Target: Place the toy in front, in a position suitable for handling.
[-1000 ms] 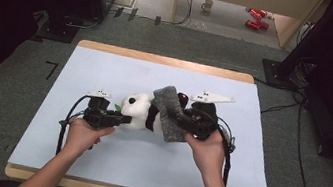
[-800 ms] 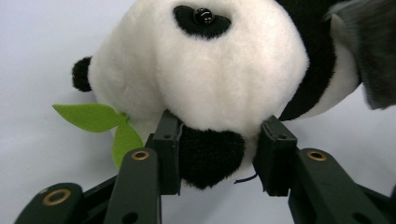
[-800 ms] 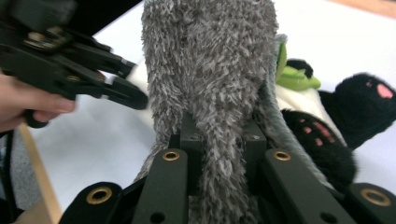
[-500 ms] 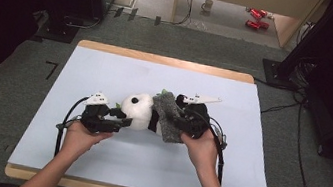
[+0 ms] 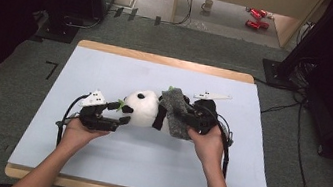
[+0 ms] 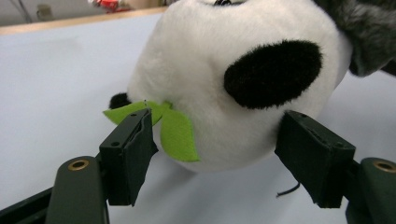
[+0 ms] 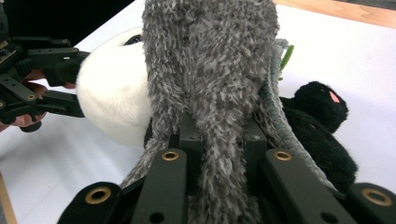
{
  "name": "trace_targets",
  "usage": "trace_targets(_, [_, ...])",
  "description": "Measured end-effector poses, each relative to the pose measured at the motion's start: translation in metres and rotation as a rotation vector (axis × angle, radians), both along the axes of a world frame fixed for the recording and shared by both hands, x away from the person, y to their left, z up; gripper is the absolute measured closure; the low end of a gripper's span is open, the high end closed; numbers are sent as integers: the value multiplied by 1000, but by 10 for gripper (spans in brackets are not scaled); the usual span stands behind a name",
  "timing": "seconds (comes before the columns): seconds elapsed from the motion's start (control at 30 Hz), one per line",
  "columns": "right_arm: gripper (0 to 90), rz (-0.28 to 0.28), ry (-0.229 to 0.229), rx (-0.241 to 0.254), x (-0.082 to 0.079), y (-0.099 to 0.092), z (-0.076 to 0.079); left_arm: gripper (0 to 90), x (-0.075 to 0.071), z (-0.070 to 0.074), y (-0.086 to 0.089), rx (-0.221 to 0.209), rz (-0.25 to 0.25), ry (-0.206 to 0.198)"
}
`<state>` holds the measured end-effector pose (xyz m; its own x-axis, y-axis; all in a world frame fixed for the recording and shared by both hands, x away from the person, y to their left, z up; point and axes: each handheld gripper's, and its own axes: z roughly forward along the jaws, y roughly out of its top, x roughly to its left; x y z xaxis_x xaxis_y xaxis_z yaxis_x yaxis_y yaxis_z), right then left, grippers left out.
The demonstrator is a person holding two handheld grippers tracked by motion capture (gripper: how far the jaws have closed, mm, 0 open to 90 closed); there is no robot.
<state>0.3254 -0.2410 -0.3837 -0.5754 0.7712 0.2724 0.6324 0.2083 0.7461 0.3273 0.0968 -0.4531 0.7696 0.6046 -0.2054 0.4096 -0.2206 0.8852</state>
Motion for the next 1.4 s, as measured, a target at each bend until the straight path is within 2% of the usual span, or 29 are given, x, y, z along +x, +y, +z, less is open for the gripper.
trace_targets(0.1, [775,-6,3,4,1,-2,-1,247,4,-1,-3,-14,-29,11])
trace_targets(0.2, [774,-6,1,5,2,-2,-2,211,4,-2,-9,-12,-42,-6])
trace_targets(0.27, [774,-6,-2,4,3,0,-2,180,5,-5,-13,-5,-40,-22])
trace_targets(0.37, [773,-5,-10,2,3,3,-3,159,7,-9,-19,3,-19,-23])
trace_targets(0.47, [773,-7,-7,10,4,3,-1,297,3,-7,-21,15,25,-18])
trace_targets(0.6, [774,1,-13,37,1,4,13,433,0,-4,-24,13,45,21])
trace_targets(0.7, [774,33,-51,70,-5,13,31,456,-6,-2,-30,20,38,10])
trace_targets(0.77, [774,57,-68,70,-8,21,37,461,-9,0,-33,27,42,-1])
trace_targets(0.87, [772,98,-68,66,-10,36,42,462,-12,2,-35,29,55,25])
trace_targets(0.93, [771,128,-61,70,-9,48,41,466,-13,3,-36,25,59,35])
trace_targets(1.13, [771,194,-13,102,-6,75,32,472,-17,4,-38,37,63,25])
trace_targets(1.2, [769,202,-2,95,-5,83,26,476,-19,5,-39,42,68,16])
trace_targets(1.27, [768,196,5,74,-1,87,19,488,-22,7,-42,52,81,-3])
trace_targets(1.37, [769,190,20,91,4,85,7,500,-21,4,-41,51,77,24])
trace_targets(1.4, [770,192,19,80,4,84,5,502,-20,3,-41,52,74,28])
